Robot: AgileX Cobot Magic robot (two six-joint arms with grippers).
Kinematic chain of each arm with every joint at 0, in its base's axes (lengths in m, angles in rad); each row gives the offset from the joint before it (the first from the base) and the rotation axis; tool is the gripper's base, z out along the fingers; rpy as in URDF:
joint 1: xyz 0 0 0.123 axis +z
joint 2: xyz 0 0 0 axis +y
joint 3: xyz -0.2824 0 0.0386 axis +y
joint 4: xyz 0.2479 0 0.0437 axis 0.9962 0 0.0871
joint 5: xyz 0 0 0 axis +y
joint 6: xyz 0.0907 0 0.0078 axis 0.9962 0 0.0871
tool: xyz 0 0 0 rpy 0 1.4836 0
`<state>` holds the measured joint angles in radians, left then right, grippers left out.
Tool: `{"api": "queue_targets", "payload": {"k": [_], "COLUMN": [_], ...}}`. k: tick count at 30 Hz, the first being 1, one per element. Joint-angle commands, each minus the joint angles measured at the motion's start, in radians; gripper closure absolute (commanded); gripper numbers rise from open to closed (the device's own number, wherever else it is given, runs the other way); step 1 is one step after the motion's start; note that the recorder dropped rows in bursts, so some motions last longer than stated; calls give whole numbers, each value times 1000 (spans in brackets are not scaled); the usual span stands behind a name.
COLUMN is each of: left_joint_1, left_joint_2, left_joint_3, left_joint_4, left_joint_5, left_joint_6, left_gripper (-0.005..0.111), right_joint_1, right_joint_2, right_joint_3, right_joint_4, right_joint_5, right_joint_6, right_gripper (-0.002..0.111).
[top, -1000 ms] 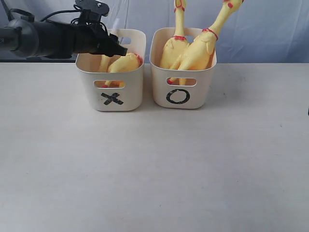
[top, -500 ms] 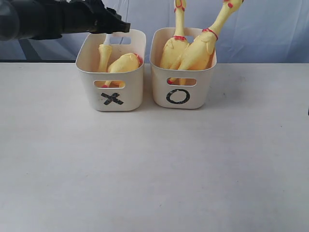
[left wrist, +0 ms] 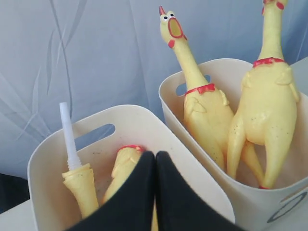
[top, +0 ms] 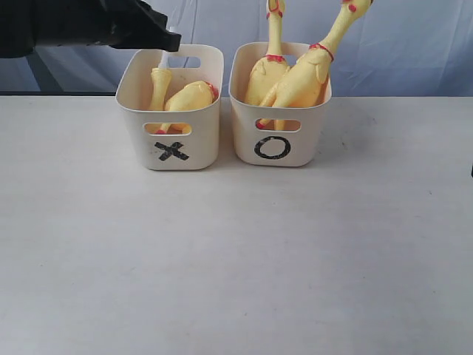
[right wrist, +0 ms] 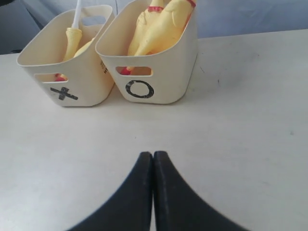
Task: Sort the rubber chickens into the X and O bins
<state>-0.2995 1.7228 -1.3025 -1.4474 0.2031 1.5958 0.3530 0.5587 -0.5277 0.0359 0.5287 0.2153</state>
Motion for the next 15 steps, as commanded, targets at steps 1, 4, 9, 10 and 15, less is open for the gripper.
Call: {"api": "queue_targets", "payload": {"k": [1,4,9,10,15], "left_joint_1": [0,0,0,0,0], "left_joint_2": [-93,-149,-250,-272,-387], "left_joint_3": [75,129,214,227,309], "left_joint_4": [17,49,53,53,56], "left_joint_5": [6,6,4,4,6], "left_joint_6": [-27,-27,-29,-29,-48], "left_gripper": [106,106,106,106,106], "right_joint_1": [-1,-1,-1,-1,-1], "right_joint_2": [-7,-7,-7,-7,-7], "right_joint_3": [5,5,5,5,5], "right_joint_4": [-4,-4,-4,-4,-4], "right_joint_5": [38,38,38,38,38], "right_joint_6": [-5,-5,-5,-5,-5], "right_gripper": [108,108,108,108,108]}}
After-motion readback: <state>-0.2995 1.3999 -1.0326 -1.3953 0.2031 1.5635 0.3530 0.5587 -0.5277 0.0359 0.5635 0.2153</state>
